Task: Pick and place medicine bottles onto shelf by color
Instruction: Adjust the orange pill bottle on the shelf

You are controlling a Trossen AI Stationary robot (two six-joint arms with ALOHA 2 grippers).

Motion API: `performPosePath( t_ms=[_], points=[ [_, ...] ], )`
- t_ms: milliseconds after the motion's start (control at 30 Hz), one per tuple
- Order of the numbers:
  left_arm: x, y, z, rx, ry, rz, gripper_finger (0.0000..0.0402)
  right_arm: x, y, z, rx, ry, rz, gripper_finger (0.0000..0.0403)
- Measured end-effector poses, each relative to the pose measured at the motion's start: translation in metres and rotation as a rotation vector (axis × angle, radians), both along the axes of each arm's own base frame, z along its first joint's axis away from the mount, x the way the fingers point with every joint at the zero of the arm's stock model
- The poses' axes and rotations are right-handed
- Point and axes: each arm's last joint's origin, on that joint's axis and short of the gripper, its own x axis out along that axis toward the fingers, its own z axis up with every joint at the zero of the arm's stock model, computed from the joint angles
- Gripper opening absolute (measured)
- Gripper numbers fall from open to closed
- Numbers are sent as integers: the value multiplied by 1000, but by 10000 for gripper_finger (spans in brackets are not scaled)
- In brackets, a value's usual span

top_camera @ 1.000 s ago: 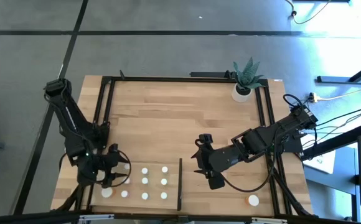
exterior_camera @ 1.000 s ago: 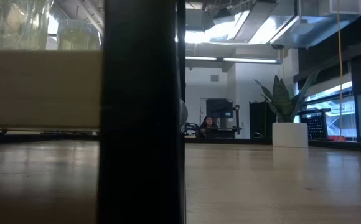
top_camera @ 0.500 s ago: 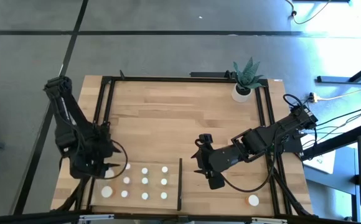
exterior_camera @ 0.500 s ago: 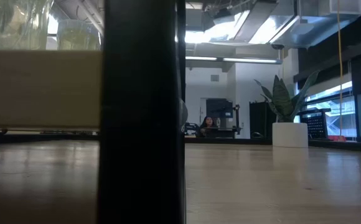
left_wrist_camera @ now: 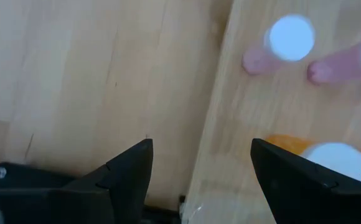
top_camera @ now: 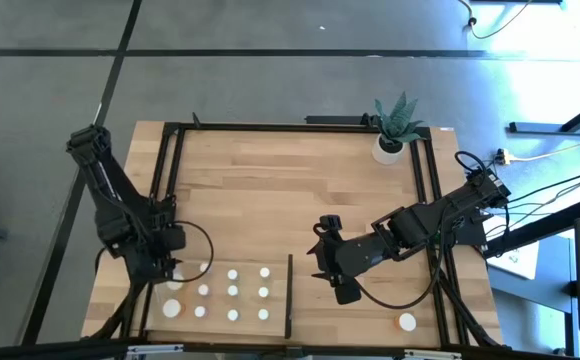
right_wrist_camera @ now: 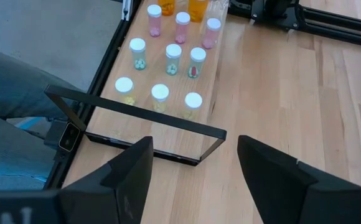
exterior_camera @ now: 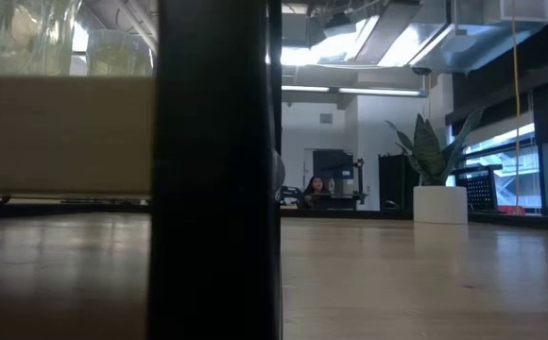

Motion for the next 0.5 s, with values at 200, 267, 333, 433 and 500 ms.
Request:
performPosePath(
  t_ms=[200,267,333,433,500],
  points=[
    [5,-7,-7,6,64,3,263,0,0,0,0,0,0,236],
    [6,-9,-9,6,74,2,263,0,0,0,0,0,0,236],
    [6,-11,-10,-2,82,-1,263,0,0,0,0,0,0,236],
    [7,-13,-11,-15,104,-3,263,0,0,0,0,0,0,236],
    [7,-14,-12,-27,111,-3,263,0,0,0,0,0,0,236]
  ],
)
